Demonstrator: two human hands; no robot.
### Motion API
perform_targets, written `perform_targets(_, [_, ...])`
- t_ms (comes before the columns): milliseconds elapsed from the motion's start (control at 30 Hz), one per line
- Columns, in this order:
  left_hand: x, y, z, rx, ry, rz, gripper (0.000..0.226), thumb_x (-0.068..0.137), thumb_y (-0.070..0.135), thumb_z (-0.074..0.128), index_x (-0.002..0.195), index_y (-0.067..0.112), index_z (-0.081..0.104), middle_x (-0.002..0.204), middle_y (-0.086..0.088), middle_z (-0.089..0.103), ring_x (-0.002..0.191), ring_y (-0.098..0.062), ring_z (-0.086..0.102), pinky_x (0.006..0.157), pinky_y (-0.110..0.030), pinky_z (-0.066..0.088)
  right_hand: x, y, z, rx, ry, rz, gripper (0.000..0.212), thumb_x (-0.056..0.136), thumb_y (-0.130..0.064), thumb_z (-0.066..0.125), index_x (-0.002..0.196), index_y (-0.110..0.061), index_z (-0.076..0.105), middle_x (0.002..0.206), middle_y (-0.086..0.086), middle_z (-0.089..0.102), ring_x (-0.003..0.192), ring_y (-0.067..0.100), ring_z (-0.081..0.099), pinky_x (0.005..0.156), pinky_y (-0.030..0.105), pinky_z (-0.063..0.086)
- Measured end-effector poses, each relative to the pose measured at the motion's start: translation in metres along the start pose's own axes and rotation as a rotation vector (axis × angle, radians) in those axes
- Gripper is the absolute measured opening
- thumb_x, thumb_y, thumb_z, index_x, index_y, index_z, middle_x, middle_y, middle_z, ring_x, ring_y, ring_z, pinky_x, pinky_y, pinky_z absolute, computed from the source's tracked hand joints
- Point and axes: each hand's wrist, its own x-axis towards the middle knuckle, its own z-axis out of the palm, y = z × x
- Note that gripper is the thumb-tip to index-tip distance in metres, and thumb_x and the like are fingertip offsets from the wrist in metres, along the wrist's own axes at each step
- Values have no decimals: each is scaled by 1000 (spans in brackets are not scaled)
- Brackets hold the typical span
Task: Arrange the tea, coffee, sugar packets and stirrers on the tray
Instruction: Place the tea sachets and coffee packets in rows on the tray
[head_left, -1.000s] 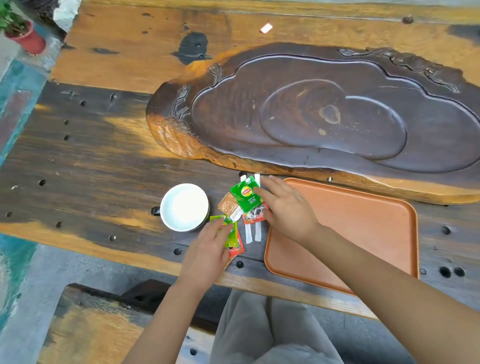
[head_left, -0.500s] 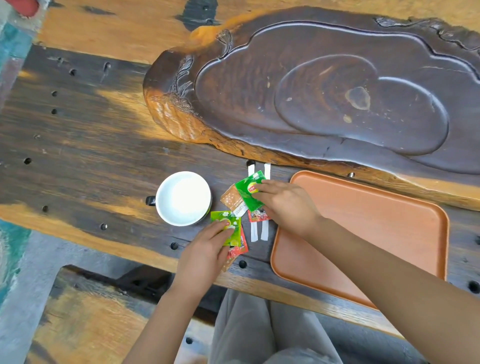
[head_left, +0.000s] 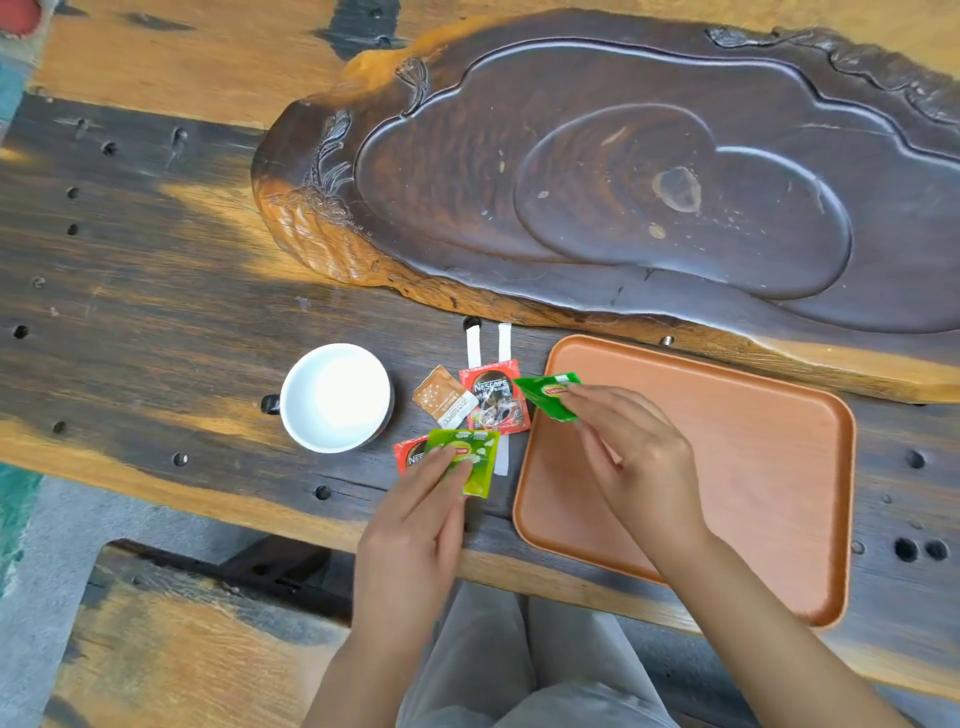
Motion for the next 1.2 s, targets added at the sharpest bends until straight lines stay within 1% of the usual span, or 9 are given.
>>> perform_targets(200, [41, 28, 61, 25, -111, 226, 31, 85, 12, 47, 104, 7, 71, 112, -12, 69, 108, -24, 63, 100, -28, 40, -34, 44, -29, -268, 28, 87, 24, 83, -3, 57, 102, -9, 72, 104, 4, 72, 94, 26, 66, 86, 28, 48])
perform_targets(300, [53, 38, 88, 69, -171, 308, 32, 83, 15, 45, 96, 9, 73, 105, -10, 72, 99, -26, 67, 86, -36, 52, -49, 62, -34, -349, -16, 115, 25, 85, -10, 53, 101, -10, 72, 103, 5, 72, 92, 27, 64, 82, 31, 48])
perform_targets(367, [57, 39, 100, 121, -228, 338, 31, 82, 16, 46, 96, 11, 73, 105, -9, 72, 98, -25, 67, 85, -35, 53, -58, 68, -32, -361, -61, 115, 27, 85, -14, 50, 100, -9, 72, 103, 5, 72, 92, 28, 64, 80, 35, 51])
perform_targets(467, [55, 38, 106, 195, -341, 350, 34, 78, 23, 47, 101, 13, 70, 113, -7, 68, 105, -24, 63, 97, -35, 35, -65, 72, -27, -339, -138, 128, 28, 82, -19, 52, 99, -9, 72, 105, 8, 70, 94, 31, 64, 76, 42, 54])
perform_targets(600, [48, 37, 102, 264, -449, 353, 41, 82, 32, 48, 117, 17, 62, 137, -8, 52, 129, -24, 43, 110, -38, 21, -69, 72, -21, -338, -166, 177, 31, 82, -17, 57, 111, -12, 68, 117, 10, 65, 107, 32, 58, 86, 42, 50])
perform_targets(667, [45, 36, 102, 288, -483, 375, 43, 83, 34, 46, 121, 20, 60, 139, -9, 49, 131, -24, 40, 111, -40, 26, -69, 70, -17, -361, -182, 191, 33, 83, -17, 55, 113, -12, 67, 120, 11, 63, 110, 32, 56, 89, 42, 50])
perform_targets(767, [47, 36, 105, 281, -525, 347, 44, 82, 33, 41, 119, 18, 61, 138, -10, 51, 129, -26, 44, 101, -42, 42, -67, 70, -11, -368, -205, 219, 36, 83, -17, 48, 113, -11, 66, 122, 12, 62, 114, 32, 54, 90, 41, 51])
perform_targets(867, [54, 36, 107, 262, -529, 309, 43, 82, 30, 40, 115, 15, 64, 135, -12, 53, 127, -27, 46, 92, -39, 48, -60, 69, -9, -366, -209, 252, 36, 84, -17, 46, 114, -11, 66, 123, 11, 61, 117, 28, 50, 91, 37, 49])
perform_targets(1200, [73, 36, 111, 250, -468, 284, 44, 83, 28, 40, 119, 12, 60, 138, -13, 48, 132, -28, 40, 93, -38, 47, -36, 72, -3, -395, -243, 314, 42, 84, -21, 43, 119, -10, 62, 128, 13, 57, 120, 30, 48, 94, 38, 48])
